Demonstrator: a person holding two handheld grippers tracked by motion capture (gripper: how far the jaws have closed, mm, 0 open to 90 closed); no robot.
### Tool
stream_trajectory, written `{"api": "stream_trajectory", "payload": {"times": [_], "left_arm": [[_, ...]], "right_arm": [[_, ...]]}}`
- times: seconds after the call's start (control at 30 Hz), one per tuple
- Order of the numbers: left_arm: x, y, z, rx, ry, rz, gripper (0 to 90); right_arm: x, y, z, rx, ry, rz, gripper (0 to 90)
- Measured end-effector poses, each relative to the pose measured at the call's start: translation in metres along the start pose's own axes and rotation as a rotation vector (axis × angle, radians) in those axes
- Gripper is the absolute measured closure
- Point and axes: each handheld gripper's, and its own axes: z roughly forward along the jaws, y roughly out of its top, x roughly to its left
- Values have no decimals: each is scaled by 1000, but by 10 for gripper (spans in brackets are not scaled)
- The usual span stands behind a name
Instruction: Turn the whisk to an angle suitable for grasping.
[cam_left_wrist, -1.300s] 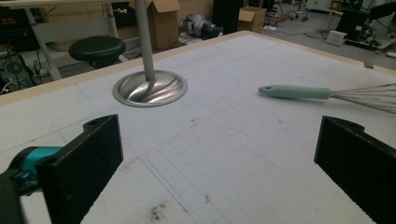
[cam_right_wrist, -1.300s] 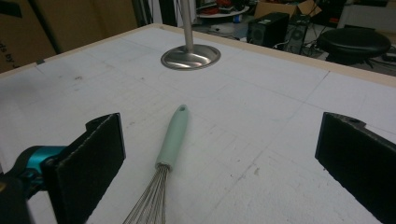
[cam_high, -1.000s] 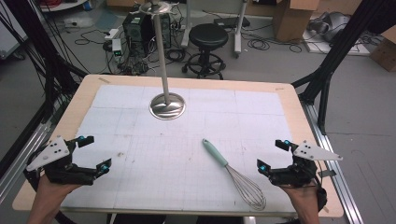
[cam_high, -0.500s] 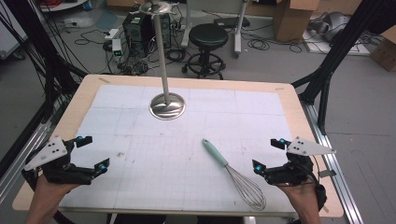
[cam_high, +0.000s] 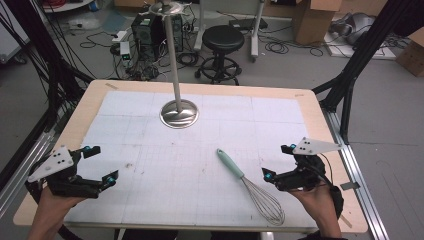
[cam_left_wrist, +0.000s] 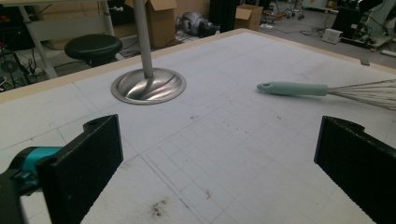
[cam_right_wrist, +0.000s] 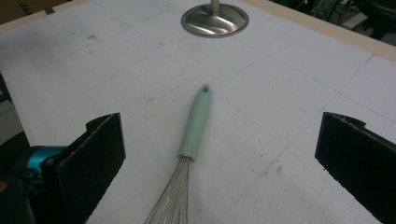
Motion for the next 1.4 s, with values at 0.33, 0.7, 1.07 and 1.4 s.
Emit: {"api": "stream_trajectory", "payload": {"times": [0.33,0.7,1.07,1.4], "left_arm": [[-1,0,2,4,-6,2,17],[-2,0,3,5,-10,13,17],[-2,0,3,3,-24,14,17],[-2,0,3,1,-30,15,17]], "right_arm": [[4,16,18,111,43,-34,5],[9,29,49,279,99,-60,4],[13,33,77,365,96,-69,4],[14,34,101,449,122,-100,5]]}}
